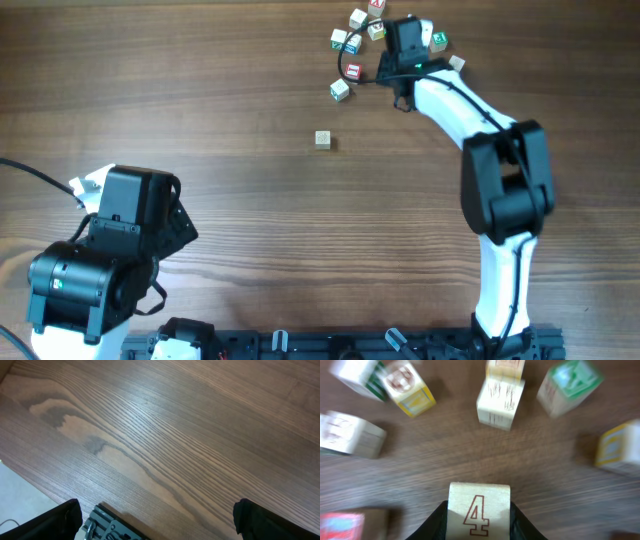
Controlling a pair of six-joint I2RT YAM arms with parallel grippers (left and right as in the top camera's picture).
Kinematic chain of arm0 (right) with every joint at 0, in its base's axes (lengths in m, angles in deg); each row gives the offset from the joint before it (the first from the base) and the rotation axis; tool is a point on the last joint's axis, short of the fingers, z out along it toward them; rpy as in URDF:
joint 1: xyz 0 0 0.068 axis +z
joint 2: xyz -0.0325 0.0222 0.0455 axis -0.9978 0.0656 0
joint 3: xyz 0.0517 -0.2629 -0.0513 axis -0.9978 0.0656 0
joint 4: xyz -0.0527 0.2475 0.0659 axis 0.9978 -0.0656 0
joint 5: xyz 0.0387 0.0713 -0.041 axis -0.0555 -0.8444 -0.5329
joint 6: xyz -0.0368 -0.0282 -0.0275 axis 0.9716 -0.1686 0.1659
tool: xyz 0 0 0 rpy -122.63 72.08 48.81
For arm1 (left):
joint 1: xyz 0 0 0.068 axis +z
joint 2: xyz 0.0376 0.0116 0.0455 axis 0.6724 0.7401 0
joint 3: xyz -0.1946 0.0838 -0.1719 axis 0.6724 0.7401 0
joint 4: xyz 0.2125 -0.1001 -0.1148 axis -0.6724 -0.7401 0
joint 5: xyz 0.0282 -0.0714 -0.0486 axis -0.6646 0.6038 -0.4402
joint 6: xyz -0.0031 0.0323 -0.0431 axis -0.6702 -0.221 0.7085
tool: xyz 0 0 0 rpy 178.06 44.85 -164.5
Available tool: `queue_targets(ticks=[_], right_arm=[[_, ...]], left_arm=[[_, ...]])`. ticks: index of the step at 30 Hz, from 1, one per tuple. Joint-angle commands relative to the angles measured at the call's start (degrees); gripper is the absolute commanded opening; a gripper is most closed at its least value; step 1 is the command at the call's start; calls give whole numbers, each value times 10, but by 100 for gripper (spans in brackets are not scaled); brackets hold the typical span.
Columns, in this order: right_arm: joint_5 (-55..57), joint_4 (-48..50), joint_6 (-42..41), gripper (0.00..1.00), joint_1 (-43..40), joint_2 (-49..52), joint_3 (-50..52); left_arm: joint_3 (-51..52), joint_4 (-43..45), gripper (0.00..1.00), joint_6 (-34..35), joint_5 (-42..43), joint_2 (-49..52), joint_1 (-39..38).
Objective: Form a horizontal line
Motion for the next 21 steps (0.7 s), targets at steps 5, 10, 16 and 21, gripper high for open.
queue_targets(ticks=[5, 10, 16, 21], right_arm=[[-107, -111, 37, 28, -4, -134, -9], [-217, -224, 37, 28, -3, -142, -9], [-216, -287, 34, 28, 22, -137, 11], [-209, -195, 19, 29, 54, -136, 104]], left_arm=[[2, 2, 100, 12, -9, -4, 5], [2, 2, 100, 12, -9, -4, 5], [2, 2, 100, 12, -9, -4, 5], [2, 2, 100, 12, -9, -4, 5]])
